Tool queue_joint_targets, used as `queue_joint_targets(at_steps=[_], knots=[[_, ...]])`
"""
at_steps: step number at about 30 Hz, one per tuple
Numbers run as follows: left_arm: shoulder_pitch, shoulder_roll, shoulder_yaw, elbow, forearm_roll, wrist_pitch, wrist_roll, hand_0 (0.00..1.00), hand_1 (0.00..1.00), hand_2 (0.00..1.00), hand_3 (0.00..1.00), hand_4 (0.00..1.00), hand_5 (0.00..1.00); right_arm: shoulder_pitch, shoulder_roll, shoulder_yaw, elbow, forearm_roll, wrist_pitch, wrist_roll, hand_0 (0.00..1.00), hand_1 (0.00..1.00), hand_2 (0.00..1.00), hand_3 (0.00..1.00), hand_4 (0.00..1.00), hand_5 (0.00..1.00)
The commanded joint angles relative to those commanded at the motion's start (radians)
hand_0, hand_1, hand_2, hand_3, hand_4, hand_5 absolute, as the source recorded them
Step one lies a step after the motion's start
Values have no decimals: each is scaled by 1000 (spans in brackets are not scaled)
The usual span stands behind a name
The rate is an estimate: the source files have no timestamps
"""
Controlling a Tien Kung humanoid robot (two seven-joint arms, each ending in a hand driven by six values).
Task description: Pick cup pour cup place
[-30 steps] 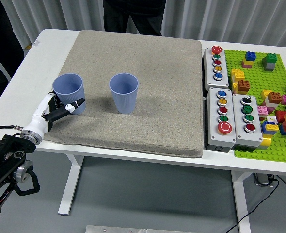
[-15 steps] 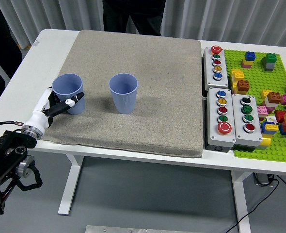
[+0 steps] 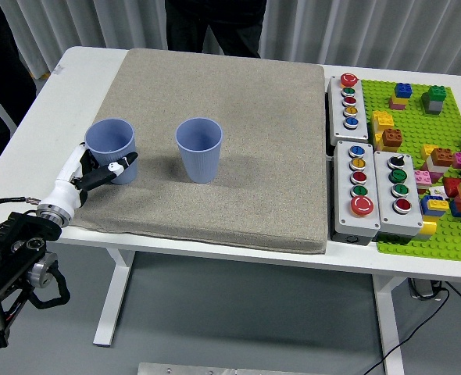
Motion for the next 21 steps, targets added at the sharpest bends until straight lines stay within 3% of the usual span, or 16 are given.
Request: queue_joint_targets(at_steps=[2,3,8,9,14,15,21], knots=[[0,0,2,-1,1,0,1,895,850,997,998,863,261,0,0,1,0,-2,0,0,675,637,570,574,2,189],[-1,1,3,-3,5,-1,2,846,798,936,998,843,238,0,0,2,0,-2,0,0,675,637,570,573,2,187],[1,2,7,-13,13,-4,4,846,798,936,998,843,238,1,0,3,0,-3,0,0,675,637,570,573,2,187],[1,2,8,-14,14,-3,5,786,690,746,838,832,217,1,0,3,0,-4,0,0,674,637,569,573,2,186],[4,2,13,-19,19,0,6,786,690,746,838,832,217,1,0,5,0,-5,1,0,674,637,569,573,2,186],[5,2,14,-19,21,3,5,669,572,555,604,826,211,1,0,5,0,-6,1,0,675,637,569,573,2,188],[6,-2,21,-16,15,21,-3,669,572,555,604,826,211,4,-1,5,0,-5,1,0,675,637,569,573,2,188]])
